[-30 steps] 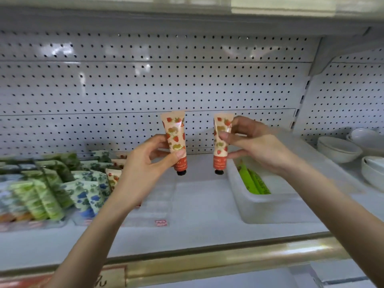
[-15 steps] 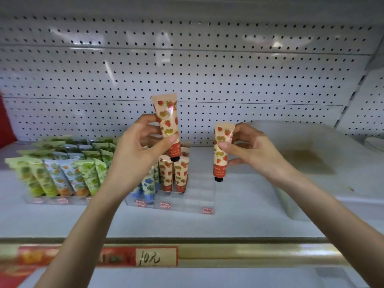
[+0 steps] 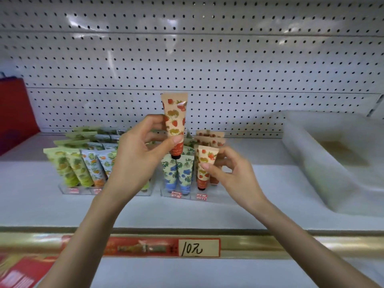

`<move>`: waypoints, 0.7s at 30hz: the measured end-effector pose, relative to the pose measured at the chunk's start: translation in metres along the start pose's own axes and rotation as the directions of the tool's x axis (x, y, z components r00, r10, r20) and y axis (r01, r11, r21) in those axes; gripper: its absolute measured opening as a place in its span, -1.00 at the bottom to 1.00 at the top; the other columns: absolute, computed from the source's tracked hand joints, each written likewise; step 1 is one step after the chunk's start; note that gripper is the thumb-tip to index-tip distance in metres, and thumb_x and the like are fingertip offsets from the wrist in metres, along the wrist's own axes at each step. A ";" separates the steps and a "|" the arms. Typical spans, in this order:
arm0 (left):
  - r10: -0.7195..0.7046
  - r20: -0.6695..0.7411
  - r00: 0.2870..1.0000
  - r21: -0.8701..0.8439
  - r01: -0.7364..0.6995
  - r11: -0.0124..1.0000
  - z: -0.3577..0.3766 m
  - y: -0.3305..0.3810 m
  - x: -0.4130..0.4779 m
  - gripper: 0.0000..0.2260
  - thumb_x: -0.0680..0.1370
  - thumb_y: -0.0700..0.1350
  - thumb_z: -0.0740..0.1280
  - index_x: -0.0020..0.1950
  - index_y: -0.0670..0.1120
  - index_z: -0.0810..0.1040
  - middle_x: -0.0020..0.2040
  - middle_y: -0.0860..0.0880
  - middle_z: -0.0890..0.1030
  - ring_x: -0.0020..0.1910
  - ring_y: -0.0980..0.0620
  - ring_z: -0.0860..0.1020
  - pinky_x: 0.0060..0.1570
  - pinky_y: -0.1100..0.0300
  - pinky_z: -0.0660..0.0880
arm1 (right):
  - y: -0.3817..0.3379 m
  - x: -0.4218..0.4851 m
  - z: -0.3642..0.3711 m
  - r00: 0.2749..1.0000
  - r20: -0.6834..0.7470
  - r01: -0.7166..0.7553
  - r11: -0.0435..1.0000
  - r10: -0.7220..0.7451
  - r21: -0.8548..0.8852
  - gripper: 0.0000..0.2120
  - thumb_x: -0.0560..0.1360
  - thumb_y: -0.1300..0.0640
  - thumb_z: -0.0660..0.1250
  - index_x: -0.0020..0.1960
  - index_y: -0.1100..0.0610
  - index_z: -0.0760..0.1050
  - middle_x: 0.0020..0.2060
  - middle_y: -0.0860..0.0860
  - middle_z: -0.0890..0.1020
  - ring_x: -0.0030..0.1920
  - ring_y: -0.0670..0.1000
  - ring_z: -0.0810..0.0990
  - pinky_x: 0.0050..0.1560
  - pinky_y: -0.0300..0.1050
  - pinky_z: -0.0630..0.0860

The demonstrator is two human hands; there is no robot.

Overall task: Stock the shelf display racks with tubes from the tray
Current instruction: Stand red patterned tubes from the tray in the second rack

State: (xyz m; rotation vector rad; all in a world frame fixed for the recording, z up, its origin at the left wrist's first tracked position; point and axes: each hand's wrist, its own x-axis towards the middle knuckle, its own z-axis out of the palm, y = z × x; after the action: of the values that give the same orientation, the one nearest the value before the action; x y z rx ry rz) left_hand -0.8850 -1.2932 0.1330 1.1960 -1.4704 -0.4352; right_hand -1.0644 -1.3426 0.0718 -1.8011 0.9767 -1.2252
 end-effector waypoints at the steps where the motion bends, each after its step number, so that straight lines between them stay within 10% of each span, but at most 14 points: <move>1: 0.003 0.002 1.000 -0.002 -0.003 1.000 -0.003 -0.002 0.000 -0.76 0.43 -0.12 0.43 -0.03 0.16 0.48 -0.07 0.21 0.60 -0.15 0.28 0.59 -0.19 0.45 0.48 | 0.001 -0.001 0.004 1.000 -0.003 -0.008 1.000 0.008 0.000 -0.79 0.43 0.18 0.42 -0.07 -0.08 0.47 -0.18 -0.20 0.62 -0.15 -0.19 0.59 -0.18 -0.36 0.50; 21: 0.009 0.040 0.999 0.020 -0.009 1.000 -0.018 -0.018 -0.006 -0.75 0.42 -0.10 0.43 0.06 0.06 0.51 -0.05 0.18 0.61 -0.06 0.28 0.57 -0.11 0.43 0.50 | 0.015 -0.006 0.022 0.995 -0.036 -0.095 0.993 0.092 -0.072 -0.78 0.44 0.18 0.42 0.06 0.11 0.50 -0.03 -0.03 0.63 -0.04 -0.12 0.59 -0.19 -0.43 0.48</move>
State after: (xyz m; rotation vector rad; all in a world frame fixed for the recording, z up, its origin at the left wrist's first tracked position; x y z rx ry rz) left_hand -0.8617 -1.2891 0.1206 1.2019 -1.5165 -0.4412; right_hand -1.0478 -1.3400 0.0504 -1.7761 1.1253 -1.1774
